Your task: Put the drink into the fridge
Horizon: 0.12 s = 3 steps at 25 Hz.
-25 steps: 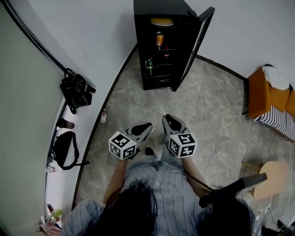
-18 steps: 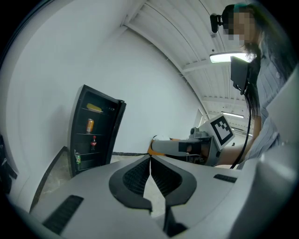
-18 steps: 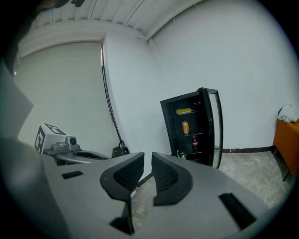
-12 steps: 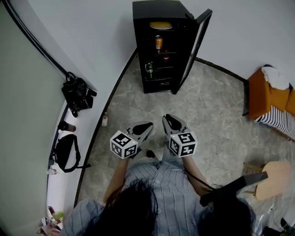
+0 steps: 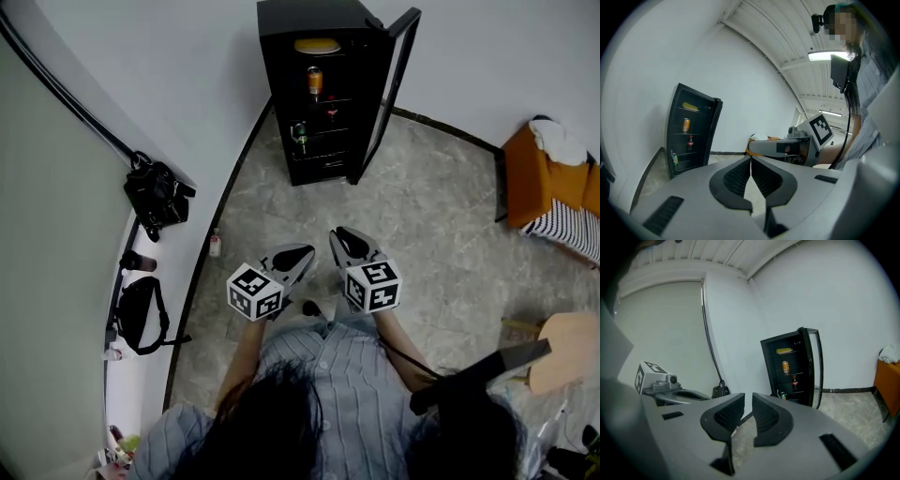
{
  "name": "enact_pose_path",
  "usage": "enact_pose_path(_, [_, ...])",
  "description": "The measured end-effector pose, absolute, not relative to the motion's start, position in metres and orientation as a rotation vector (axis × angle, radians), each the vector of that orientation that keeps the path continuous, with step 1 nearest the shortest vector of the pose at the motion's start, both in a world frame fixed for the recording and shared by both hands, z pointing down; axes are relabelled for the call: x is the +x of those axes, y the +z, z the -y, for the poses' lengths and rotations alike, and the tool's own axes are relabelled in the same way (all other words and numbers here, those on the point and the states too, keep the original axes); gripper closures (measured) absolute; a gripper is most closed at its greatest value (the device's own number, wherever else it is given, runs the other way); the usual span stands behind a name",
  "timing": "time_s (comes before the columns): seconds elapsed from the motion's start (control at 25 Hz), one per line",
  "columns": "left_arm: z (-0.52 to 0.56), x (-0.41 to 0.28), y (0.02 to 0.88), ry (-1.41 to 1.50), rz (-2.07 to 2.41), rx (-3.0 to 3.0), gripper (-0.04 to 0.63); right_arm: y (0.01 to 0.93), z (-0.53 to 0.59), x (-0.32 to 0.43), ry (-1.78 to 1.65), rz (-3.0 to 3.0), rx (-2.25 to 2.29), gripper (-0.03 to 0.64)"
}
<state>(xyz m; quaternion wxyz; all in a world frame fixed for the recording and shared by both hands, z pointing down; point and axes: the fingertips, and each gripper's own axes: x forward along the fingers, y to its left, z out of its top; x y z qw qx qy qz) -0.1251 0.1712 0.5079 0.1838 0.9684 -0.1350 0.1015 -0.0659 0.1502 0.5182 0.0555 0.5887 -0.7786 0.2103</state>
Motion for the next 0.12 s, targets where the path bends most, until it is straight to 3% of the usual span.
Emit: enact_pose_path(0.12, [-0.1673, -0.1253, 0.5055, 0.272, 0.392, 2.734, 0.583, 0.5169, -0.147, -0.0663, 0.628, 2.367, 1.776, 0.558])
